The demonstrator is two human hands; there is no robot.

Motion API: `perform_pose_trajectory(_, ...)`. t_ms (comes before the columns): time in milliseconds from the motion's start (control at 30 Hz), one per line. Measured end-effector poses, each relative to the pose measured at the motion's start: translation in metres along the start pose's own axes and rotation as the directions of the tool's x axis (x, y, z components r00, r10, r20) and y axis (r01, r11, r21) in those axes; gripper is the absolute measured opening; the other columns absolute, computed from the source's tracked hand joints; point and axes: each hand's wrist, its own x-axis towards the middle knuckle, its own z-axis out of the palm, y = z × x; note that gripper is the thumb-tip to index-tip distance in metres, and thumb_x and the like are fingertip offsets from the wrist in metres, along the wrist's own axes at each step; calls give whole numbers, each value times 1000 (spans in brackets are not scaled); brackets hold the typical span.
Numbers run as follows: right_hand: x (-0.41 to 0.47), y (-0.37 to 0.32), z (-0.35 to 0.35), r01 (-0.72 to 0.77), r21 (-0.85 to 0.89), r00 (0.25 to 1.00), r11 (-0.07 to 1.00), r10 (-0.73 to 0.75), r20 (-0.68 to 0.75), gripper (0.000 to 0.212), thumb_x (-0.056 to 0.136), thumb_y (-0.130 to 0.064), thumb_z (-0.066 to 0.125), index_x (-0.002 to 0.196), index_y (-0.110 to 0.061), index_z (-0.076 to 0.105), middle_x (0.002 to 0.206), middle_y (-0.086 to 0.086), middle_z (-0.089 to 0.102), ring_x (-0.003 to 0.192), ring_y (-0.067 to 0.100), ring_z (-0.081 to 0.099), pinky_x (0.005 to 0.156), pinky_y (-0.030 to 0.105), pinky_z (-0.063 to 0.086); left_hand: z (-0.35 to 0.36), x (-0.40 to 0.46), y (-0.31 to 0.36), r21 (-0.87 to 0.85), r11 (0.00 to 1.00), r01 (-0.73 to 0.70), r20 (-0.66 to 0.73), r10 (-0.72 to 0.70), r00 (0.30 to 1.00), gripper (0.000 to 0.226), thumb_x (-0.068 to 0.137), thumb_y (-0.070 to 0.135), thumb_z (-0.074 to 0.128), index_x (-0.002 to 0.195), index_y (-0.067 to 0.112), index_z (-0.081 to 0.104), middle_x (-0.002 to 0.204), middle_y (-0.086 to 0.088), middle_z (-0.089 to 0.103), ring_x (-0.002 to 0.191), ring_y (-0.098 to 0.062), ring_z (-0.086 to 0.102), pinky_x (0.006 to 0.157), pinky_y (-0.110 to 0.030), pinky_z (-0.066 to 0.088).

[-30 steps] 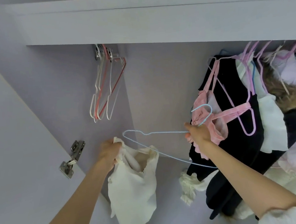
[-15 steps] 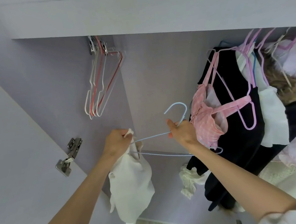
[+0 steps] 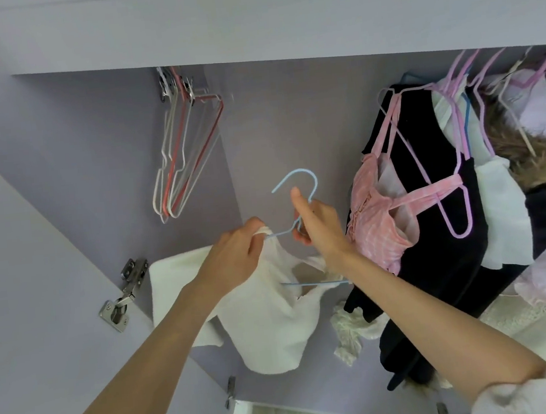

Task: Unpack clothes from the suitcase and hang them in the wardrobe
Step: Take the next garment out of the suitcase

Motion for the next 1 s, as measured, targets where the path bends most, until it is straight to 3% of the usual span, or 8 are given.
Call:
perform_pose_trajectory(100, 10, -4, -26, -349, 210, 878, 913, 241, 412, 48, 95, -51, 33, 86, -10, 57, 66, 2, 67, 59, 16, 62, 57, 27, 44, -9, 6, -2, -12, 1000, 28, 32, -28, 999, 19, 97, 19, 41, 104, 9, 55, 75, -7, 55, 88, -37, 57, 71, -34, 38)
perform_pose_trajectory(233, 16, 20, -58, -387, -174, 721, 906, 414, 556, 35, 100, -24, 40, 132, -11, 46, 132, 7, 54, 82, 17, 64, 70, 24, 53, -11, 7, -4, -15, 1000, -15, 22, 15, 1000, 34, 87, 52, 30, 81, 22, 46, 67, 9, 44, 82, -29, 53, 79, -34, 39)
perform_pose_trajectory(433, 7, 38, -21, -277, -522, 547, 807, 579, 605, 55, 88, -34, 62, 137, -24, 39, 116, -9, 55, 84, 15, 61, 74, 23, 48, -10, 8, 5, 82, 994, 69, -37, -66, 997, 65, 67, 82, 34, 63, 19, 49, 63, 7, 51, 75, -21, 51, 82, -37, 44)
perform_pose_trajectory(567, 0, 45, 5, -30, -618, 644, 786, 488, 589, 17, 87, -41, 61, 86, -25, 56, 79, -4, 53, 72, 11, 50, 67, 21, 43, -16, 4, 12, 201, 976, 87, -151, -56, 987, 69, 59, 88, 26, 47, 20, 28, 51, 4, 42, 67, -22, 48, 73, -34, 42)
perform_pose_trajectory(700, 3, 50, 9, 7, -635, 798, 772, 378, 470, 37, 92, -28, 51, 60, -16, 35, 61, 0, 36, 56, 14, 36, 57, 25, 32, -13, -1, 12, 123, 989, 80, -235, -49, 971, 63, 63, 77, 27, 43, 17, 22, 43, 4, 28, 56, -24, 39, 66, -32, 37)
perform_pose_trajectory(800, 8, 53, -4, 95, -804, 840, 588, 386, 382, 39, 97, -30, 44, 62, -13, 36, 64, 3, 42, 61, 21, 43, 53, 26, 31, -11, -4, 11, 10, 998, 64, -270, -58, 961, 56, 68, 66, 35, 46, 17, 21, 44, 1, 23, 51, -24, 31, 59, -28, 29)
perform_pose_trajectory(867, 13, 63, -17, 81, -867, 862, 492, 402, 309, 27, 97, -21, 42, 77, -7, 51, 90, 13, 61, 86, 32, 58, 64, 29, 40, -10, -4, 14, -25, 999, 45, -254, -50, 966, 49, 73, 54, 43, 47, 19, 22, 44, 2, 24, 51, -23, 29, 60, -27, 27)
perform_pose_trajectory(1000, 17, 84, -52, -140, -863, 903, 485, 421, 90, 22, 92, -7, 39, 106, -3, 57, 117, 14, 59, 107, 30, 57, 71, 26, 38, -8, -1, 20, -6, 1000, 16, -256, -17, 966, 39, 76, 33, 46, 49, 24, 21, 44, 8, 25, 49, -21, 27, 61, -30, 30)
